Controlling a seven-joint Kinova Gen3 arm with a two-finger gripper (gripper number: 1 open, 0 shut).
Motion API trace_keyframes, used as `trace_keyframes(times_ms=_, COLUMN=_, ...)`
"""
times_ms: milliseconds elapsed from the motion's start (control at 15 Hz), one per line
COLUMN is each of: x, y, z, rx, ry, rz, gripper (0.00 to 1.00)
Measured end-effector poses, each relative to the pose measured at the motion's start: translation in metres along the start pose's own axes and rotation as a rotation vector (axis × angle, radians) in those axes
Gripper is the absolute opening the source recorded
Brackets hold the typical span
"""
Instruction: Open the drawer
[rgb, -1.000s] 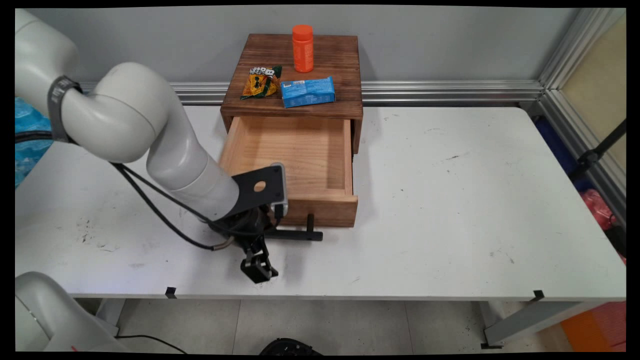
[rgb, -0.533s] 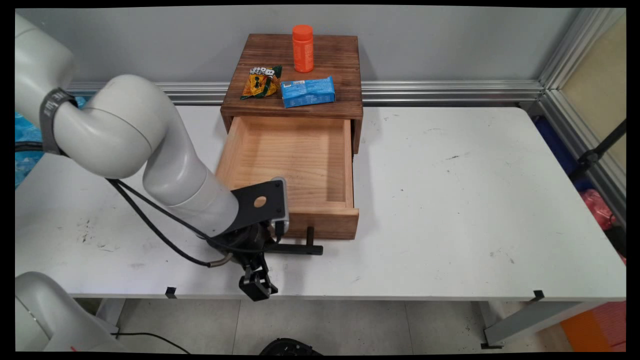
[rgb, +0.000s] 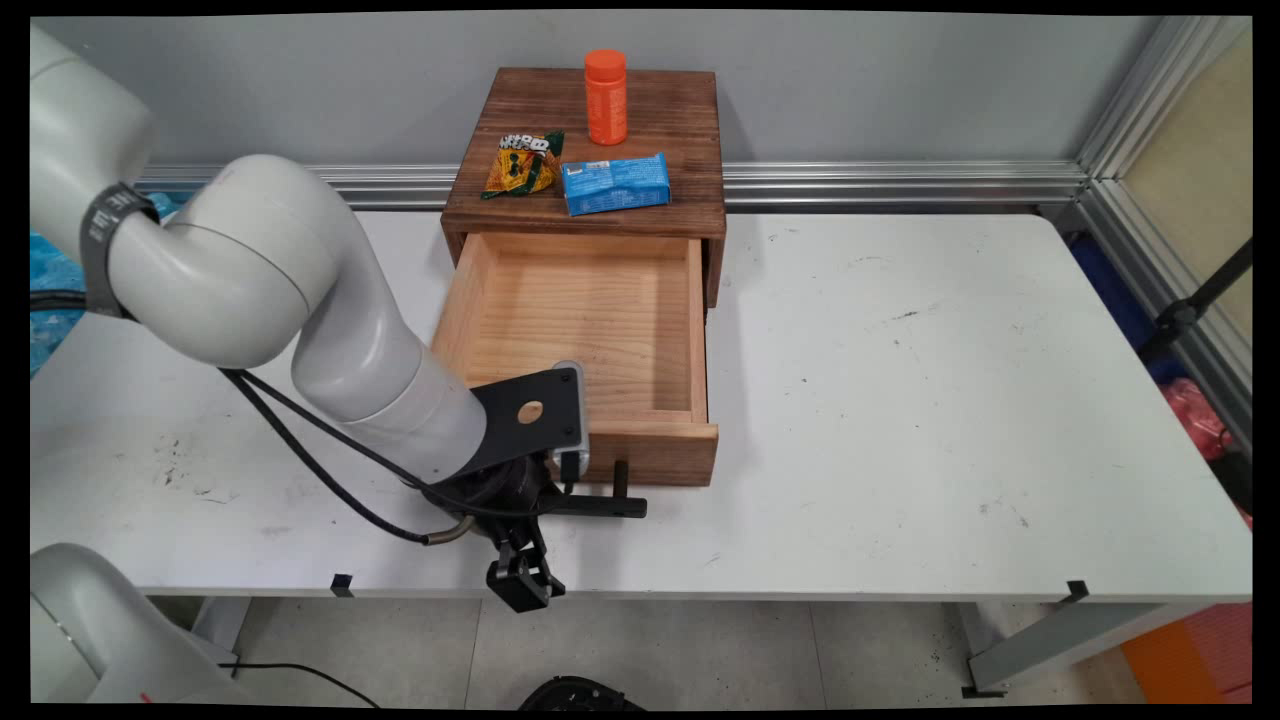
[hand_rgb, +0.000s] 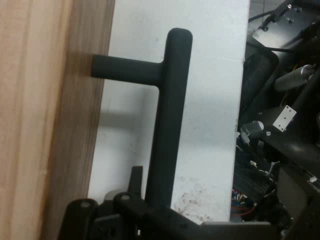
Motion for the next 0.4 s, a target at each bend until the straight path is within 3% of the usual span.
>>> trace_keyframes(times_ms=400, x=0.0034, y=0.0052, z=-0.0007, rx=-0.004, ry=0.004, rz=0.005, gripper=1.0)
